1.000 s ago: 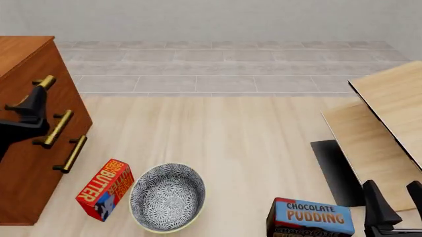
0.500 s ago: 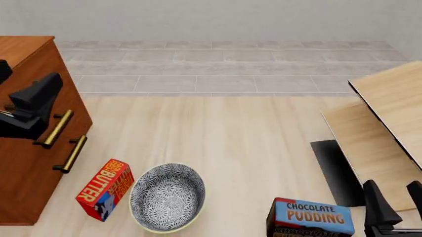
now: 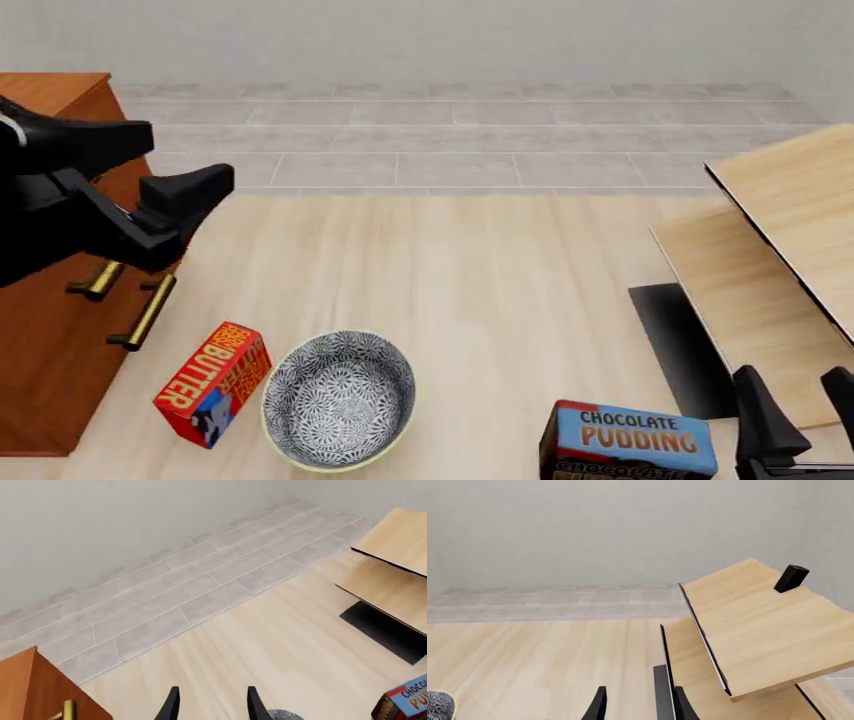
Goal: Close the top drawer of the cabinet and put the bowl on top of it.
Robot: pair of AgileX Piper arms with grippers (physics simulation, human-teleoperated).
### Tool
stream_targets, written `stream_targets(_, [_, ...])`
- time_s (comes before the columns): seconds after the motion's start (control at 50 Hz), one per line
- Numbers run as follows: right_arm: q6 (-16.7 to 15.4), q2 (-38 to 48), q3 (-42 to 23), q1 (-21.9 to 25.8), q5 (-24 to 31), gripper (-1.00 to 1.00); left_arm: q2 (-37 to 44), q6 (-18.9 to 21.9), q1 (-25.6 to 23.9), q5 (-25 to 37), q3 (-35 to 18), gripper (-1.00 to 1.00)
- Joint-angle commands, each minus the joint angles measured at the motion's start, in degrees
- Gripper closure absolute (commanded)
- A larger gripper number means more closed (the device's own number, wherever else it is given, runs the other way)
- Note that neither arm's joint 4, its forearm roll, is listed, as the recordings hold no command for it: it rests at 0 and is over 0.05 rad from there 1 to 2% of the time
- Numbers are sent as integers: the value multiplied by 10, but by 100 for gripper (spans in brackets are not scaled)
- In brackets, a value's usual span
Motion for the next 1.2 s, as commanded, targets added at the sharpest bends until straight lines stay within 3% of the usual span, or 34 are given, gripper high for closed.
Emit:
stream_targets(0.02, [-1, 3, 1, 1, 0, -100, 54, -9, -52, 46, -18, -100])
stream_targets(0.12, [-3, 8, 4, 3, -6, -100, 65, 2, -67, 46, -2, -100])
stream_targets(0.84, [3, 16, 5, -3, -14, -100, 87, -44, -215, 34, 120, -100])
stream_targets(1.2, [8, 15, 4, -4, -14, -100, 101, -47, -228, 7, 161, -100])
